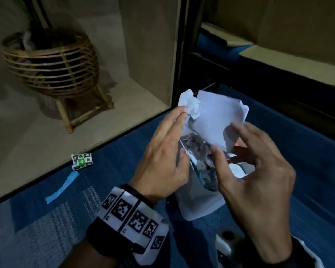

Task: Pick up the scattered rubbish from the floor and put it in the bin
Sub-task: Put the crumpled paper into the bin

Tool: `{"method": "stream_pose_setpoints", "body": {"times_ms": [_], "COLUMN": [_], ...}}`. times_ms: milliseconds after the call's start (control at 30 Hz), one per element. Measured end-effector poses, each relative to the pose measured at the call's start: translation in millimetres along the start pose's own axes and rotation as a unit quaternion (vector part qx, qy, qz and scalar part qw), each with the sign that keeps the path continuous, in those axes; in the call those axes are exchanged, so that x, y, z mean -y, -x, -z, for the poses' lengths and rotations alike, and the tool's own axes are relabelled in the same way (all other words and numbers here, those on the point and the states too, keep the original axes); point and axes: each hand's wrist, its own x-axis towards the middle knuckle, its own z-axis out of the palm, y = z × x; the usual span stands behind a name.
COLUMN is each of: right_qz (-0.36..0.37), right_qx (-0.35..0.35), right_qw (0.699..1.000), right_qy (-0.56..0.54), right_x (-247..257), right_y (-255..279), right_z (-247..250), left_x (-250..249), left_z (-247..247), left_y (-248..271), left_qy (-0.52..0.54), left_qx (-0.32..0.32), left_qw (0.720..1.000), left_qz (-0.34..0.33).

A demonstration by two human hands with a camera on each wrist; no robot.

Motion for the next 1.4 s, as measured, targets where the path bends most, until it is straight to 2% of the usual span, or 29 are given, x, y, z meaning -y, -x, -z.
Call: {"method": "stream_pose_setpoints", "body": {"times_ms": [100,233,333,467,567,633,700,900,967,1033,1133,1200,1400], "right_qz": [-0.007,-0.057,-0.041,-0.010,0.034,0.027,0.019,0.002,0.001,0.009,0.009,0.025,0.090], "right_qx": [0.018,0.088,0.133,0.192,0.251,0.324,0.372,0.430,0.415,0.379,0.262,0.186,0.107], "right_qw": [1.000,0.993,0.984,0.958,0.955,0.935,0.911,0.873,0.878,0.895,0.951,0.975,0.990], "right_qy": [0.021,0.054,0.110,0.214,0.153,0.140,0.179,0.231,0.236,0.236,0.167,0.117,0.019], "right_x": [-16.2,-39.3,-53.6,-58.3,-61.4,-66.5,-68.5,-67.9,-66.3,-62.8,-51.9,-41.7,-5.3], "right_y": [-2.3,-5.1,-1.1,1.7,-2.5,-4.2,-6.8,-12.1,-12.4,-12.8,-15.1,-17.6,-10.4], "right_z": [5.0,0.5,-5.7,-8.3,-8.7,-9.3,-8.6,-2.1,2.0,8.7,20.1,24.0,15.4], "left_x": [3.5,8.6,12.6,19.2,21.4,21.4,21.4,20.5,19.3,17.7,17.8,16.7,23.0], "left_z": [-16.0,-33.4,-42.7,-48.0,-45.3,-44.1,-45.0,-45.4,-43.5,-39.6,-33.7,-28.6,-3.2], "left_y": [-5.2,-9.5,-11.4,-14.3,-14.2,-13.8,-13.4,-15.4,-15.4,-14.0,-12.4,-12.5,-13.6], "left_qy": [-0.010,-0.070,-0.122,-0.162,-0.144,-0.136,-0.147,-0.168,-0.157,-0.104,-0.023,0.004,0.051], "left_qx": [0.035,0.086,0.130,0.182,0.199,0.204,0.210,0.260,0.258,0.209,0.122,0.087,-0.027], "left_qw": [0.999,0.994,0.984,0.970,0.969,0.969,0.967,0.950,0.952,0.971,0.991,0.995,0.997], "left_qz": [0.005,-0.003,-0.014,-0.022,-0.025,-0.018,-0.019,-0.030,-0.042,-0.041,-0.044,-0.050,-0.059]}}
